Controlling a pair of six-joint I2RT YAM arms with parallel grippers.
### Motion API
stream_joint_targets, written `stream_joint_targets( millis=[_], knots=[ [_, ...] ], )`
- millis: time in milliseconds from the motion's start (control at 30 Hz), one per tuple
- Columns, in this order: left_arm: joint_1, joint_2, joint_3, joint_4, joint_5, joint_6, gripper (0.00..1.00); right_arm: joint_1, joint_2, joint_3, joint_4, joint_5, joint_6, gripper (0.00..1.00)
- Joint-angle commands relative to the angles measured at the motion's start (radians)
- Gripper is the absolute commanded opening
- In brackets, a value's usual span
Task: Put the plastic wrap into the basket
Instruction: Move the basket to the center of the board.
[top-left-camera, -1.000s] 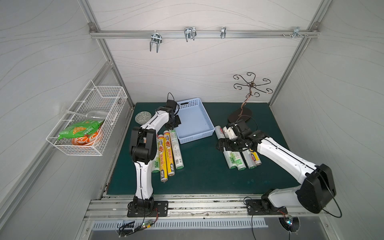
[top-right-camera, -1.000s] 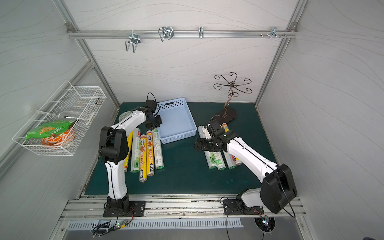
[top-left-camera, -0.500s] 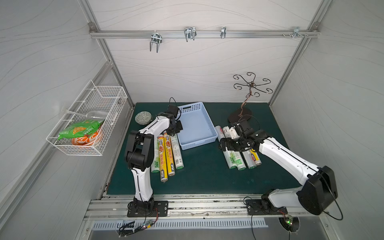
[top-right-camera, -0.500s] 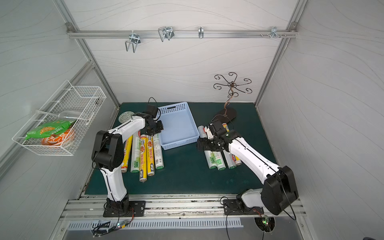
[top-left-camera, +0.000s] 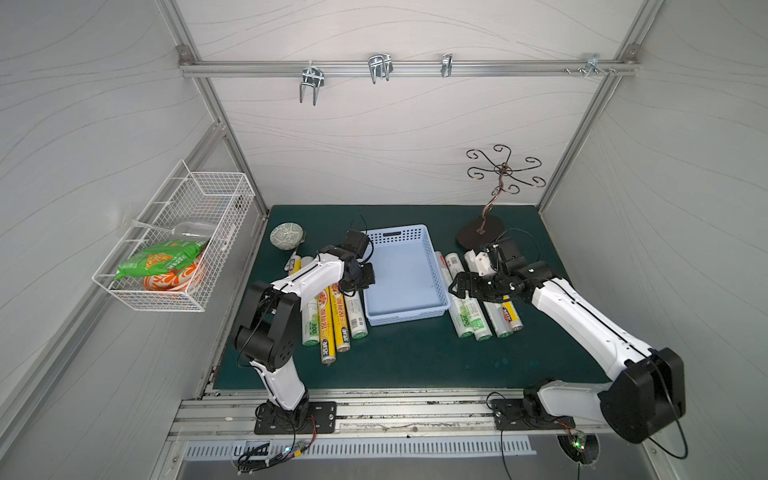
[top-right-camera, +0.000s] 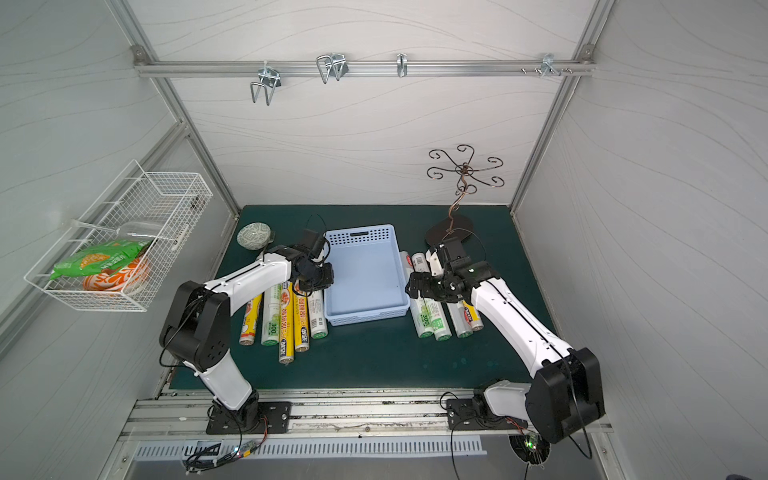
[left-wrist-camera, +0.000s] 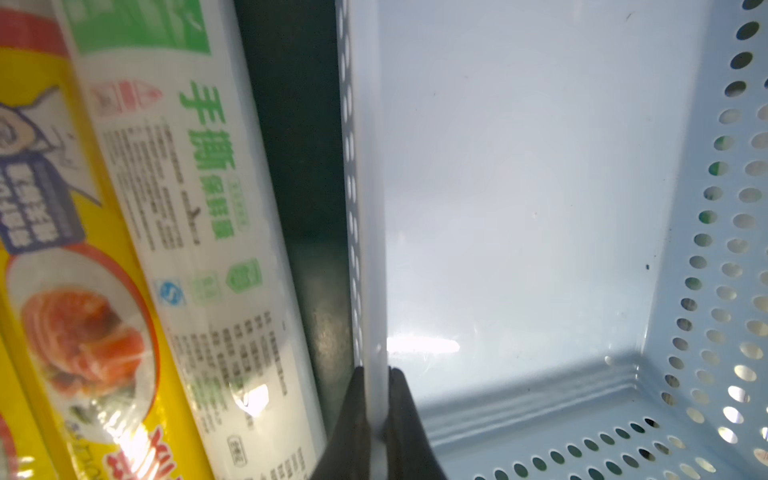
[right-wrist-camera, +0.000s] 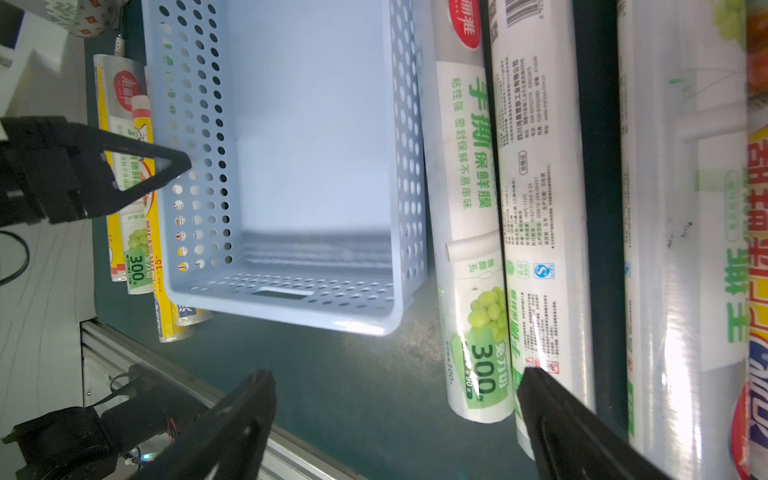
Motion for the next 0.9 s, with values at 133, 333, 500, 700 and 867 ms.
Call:
stream_joint_targets(
  millis=[133,333,500,700,867],
  knots=[
    [-0.049,-0.076,-0.069,-0.025,0.055,0.045,0.0,-0.025,-0.016,-0.031,-0.027,-0.037,-0.022,0.9],
    [-0.06,-0.103,-0.1,-0.031,0.063,0.075,0.0,-0.037,0.009,-0.039,-0.027,-0.016,-0.038,0.85],
    [-0.068,-0.127,-0.131,-0.01,0.081,0.074,0.0,-0.039,0.047,-0.023,-0.024,0.011,-0.053,0.81],
    [-0.077,-0.131,-0.161,0.015,0.092,0.054,0.0,-0.039,0.117,0.005,-0.018,0.059,-0.06,0.74],
    [-0.084,-0.139,-0.183,0.038,0.101,0.037,0.0,-0.039,0.175,0.032,-0.003,0.065,-0.069,0.69]
  ],
)
